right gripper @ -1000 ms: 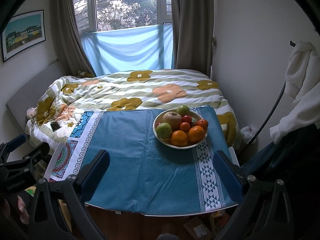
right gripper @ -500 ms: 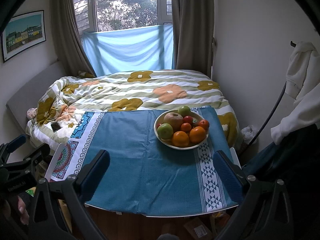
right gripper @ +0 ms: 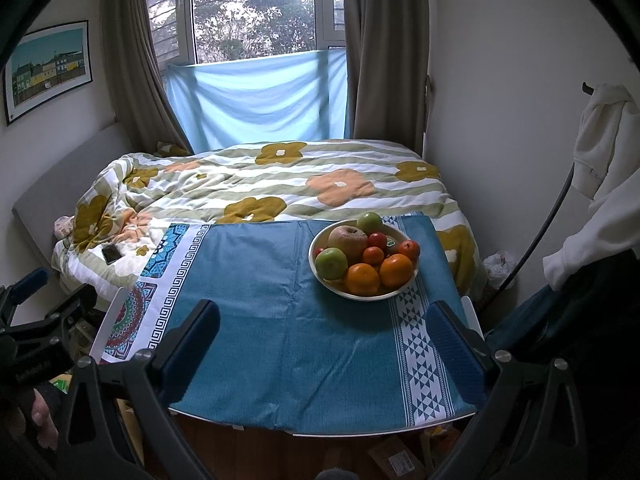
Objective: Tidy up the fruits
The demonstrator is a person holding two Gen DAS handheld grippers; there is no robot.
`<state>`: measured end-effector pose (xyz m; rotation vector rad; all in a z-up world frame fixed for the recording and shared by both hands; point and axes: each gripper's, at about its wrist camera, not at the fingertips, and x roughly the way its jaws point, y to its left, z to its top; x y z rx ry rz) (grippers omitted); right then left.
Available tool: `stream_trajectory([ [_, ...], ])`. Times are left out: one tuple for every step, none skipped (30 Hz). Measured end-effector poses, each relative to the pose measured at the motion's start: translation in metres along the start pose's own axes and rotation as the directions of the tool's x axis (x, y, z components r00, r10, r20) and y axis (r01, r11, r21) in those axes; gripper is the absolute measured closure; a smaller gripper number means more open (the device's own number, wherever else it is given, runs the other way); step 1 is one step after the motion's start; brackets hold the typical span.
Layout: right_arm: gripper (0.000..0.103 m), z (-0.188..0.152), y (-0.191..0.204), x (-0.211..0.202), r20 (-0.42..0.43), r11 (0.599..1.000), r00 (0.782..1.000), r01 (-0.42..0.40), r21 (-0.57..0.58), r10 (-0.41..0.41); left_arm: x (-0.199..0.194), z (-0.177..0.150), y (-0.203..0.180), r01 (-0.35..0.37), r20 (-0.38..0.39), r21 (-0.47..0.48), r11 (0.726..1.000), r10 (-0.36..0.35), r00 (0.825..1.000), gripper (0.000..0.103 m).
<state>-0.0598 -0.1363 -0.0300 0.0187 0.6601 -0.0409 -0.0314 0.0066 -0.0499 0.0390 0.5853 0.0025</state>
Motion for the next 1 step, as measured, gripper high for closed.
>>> stream_trajectory([
  [0.0, 0.0003, 0.0, -0.0002, 0.0, 1.0, 1.0, 0.0, 0.001, 0.0, -0.0002, 0.0, -0.0001, 0.0, 0.002, 0.0, 1.0, 0.0, 1.0, 0.0],
])
